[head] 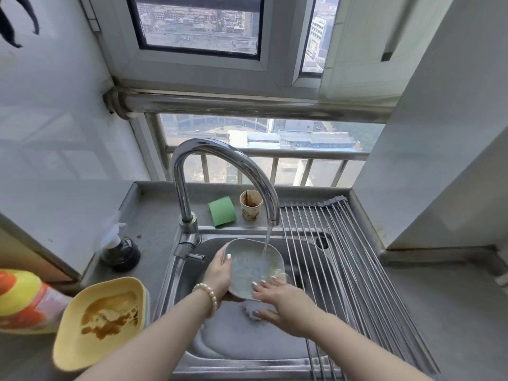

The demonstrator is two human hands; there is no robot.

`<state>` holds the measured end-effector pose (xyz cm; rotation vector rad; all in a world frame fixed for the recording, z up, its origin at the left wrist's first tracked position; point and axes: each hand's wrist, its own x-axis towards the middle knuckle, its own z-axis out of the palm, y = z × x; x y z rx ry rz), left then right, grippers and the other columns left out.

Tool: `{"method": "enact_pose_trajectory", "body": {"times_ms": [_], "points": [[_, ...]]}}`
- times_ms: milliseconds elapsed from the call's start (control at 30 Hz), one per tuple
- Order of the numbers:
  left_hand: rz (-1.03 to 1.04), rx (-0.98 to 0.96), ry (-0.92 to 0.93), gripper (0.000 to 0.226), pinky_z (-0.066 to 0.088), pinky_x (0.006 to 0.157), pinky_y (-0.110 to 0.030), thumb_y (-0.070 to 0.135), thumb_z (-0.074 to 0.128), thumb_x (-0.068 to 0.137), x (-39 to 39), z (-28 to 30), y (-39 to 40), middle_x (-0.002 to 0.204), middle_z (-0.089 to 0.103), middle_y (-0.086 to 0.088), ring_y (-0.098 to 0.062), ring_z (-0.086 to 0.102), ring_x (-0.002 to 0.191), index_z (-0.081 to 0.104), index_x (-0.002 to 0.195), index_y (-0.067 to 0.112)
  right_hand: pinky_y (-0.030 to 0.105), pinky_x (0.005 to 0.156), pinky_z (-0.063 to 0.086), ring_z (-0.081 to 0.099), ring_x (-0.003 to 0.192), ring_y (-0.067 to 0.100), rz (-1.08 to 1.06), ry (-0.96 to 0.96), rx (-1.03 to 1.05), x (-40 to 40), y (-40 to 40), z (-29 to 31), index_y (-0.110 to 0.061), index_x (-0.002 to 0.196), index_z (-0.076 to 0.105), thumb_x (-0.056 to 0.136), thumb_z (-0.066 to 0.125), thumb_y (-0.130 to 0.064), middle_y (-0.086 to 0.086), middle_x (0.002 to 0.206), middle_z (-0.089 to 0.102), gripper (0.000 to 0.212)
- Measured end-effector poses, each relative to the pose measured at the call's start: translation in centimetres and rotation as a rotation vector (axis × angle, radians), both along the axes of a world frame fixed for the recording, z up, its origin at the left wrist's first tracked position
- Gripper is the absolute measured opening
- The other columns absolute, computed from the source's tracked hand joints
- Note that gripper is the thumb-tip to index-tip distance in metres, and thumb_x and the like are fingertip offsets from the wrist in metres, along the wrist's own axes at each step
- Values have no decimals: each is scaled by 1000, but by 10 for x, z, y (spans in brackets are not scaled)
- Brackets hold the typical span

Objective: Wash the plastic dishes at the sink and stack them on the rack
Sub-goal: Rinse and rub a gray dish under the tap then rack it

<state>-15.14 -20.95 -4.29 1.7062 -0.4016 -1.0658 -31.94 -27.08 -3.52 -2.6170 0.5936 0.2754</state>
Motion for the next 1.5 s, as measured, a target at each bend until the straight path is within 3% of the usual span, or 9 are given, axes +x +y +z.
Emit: {"method": "enact_pose_trajectory", "body": {"times_ms": [167, 267, 367, 500, 633, 733, 1100, 1267, 1500], "points": [[-60, 157, 184, 53, 55, 46, -41, -10, 28, 91, 0, 27, 7, 98, 62, -6, -30, 63, 79, 55, 114, 29, 26, 117, 10, 37, 134, 11, -85, -157, 38, -13, -13, -9, -17, 106, 73, 69, 36, -79, -2, 126, 63, 81], [19, 86, 453, 48, 52, 61, -43, -17, 24, 85, 4, 30, 2, 99, 60, -17, -33, 59, 85, 53, 111, 10, 30, 100, 38, 59, 101, 11, -423, -500, 303, -6, -14, -10, -8, 72, 73, 71, 82, -32, 6, 89, 72, 26], [131, 9, 544, 20, 47, 62, -36, -5, 35, 89, 2, 39, -8, 90, 57, -17, -28, 56, 76, 51, 98, 4, 31, 65, 40, 46, 65, 11, -585, -613, 552, 5, -10, -5, -13, 58, 61, 65, 84, -5, 1, 60, 53, 25], [97, -55, 294, 21, 44, 62, -30, 22, 61, 85, -4, 42, -23, 91, 55, -5, -17, 53, 71, 50, 103, 27, 20, 54, 38, 49, 54, 12, -788, -750, 902, 12, -11, 7, -6, 60, 57, 67, 80, 3, 4, 56, 53, 25], [-34, 48, -120, 91, 50, 94, -44, 82, 74, 36, -4, 33, -31, 116, 62, -7, -24, 60, 104, 56, 108, 30, 22, 49, 45, 56, 53, 16, -1009, -884, 1255, 16, -15, 20, -3, 65, 58, 78, 65, -2, 7, 58, 60, 15], [-122, 148, -384, 99, 45, 98, -40, 84, 69, 33, -6, 42, -32, 115, 61, -2, -22, 52, 113, 52, 112, 25, 22, 48, 45, 55, 57, 18, -1134, -901, 1287, 20, -23, 30, -2, 72, 59, 89, 60, -9, 8, 61, 62, 18], [174, 98, -353, 60, 45, 71, -36, 65, 50, 86, -18, 57, -40, 62, 58, -6, -30, 57, 72, 50, 54, 13, 33, 76, 39, 52, 91, 24, -1248, -628, 172, 69, -36, 44, -11, 90, 60, 96, 37, -35, 6, 97, 59, 33], [349, 87, -210, 57, 38, 90, -33, 36, 32, 104, -11, 54, -44, 121, 59, -30, -38, 54, 117, 59, 113, -13, 45, 107, 22, 42, 120, 26, -888, -493, -207, 93, -13, 39, -15, 119, 59, 83, 12, -50, 8, 125, 54, 68], [489, 178, 99, 59, 42, 102, -43, 42, 35, 101, 18, 17, -44, 121, 60, -24, -37, 57, 114, 56, 117, -11, 59, 108, 21, 31, 141, 29, -96, -426, -578, 69, 0, 4, -21, 143, 40, 95, 34, -41, 6, 151, 37, 52]]}}
